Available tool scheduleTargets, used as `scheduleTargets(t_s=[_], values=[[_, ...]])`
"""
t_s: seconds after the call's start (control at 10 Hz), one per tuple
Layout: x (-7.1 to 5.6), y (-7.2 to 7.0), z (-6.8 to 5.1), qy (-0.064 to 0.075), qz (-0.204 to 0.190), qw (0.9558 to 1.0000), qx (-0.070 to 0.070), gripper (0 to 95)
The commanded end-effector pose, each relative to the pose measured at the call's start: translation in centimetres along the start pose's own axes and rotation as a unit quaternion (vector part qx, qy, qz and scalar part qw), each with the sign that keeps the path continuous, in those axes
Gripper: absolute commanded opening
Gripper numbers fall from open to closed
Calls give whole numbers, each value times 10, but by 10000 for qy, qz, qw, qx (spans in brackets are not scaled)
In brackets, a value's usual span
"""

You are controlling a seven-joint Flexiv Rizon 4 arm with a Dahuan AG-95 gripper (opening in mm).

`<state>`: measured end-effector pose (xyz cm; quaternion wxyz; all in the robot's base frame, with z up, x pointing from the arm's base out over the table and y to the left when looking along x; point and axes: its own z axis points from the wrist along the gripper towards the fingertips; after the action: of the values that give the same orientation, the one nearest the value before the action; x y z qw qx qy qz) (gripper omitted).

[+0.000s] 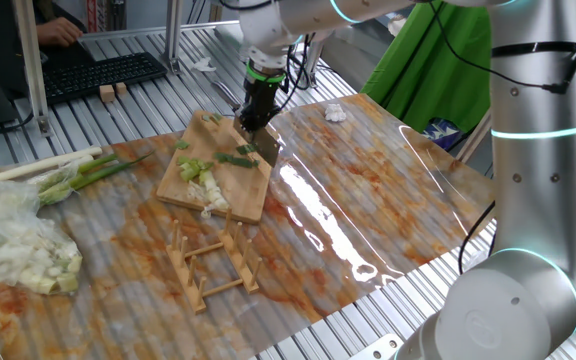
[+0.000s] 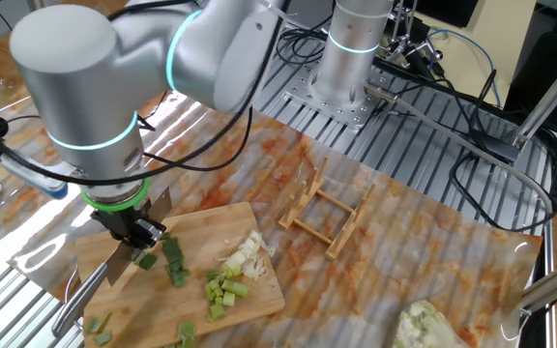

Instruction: Chop the scallions

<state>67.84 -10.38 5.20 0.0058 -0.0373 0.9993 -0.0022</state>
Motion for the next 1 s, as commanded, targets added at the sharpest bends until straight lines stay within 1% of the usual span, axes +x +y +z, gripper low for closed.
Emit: scheduleTargets(t_s=[0.1, 0.3, 0.5, 0.7, 1.0], values=[[6, 0, -13, 18, 0, 10000, 58, 0], [9, 1, -19, 17, 18, 9999, 115, 0], [10, 3, -23, 33, 55, 9997, 215, 0], [11, 5, -24, 49, 92, 9997, 215, 0], [13, 7, -26, 41, 168, 9995, 267, 0]])
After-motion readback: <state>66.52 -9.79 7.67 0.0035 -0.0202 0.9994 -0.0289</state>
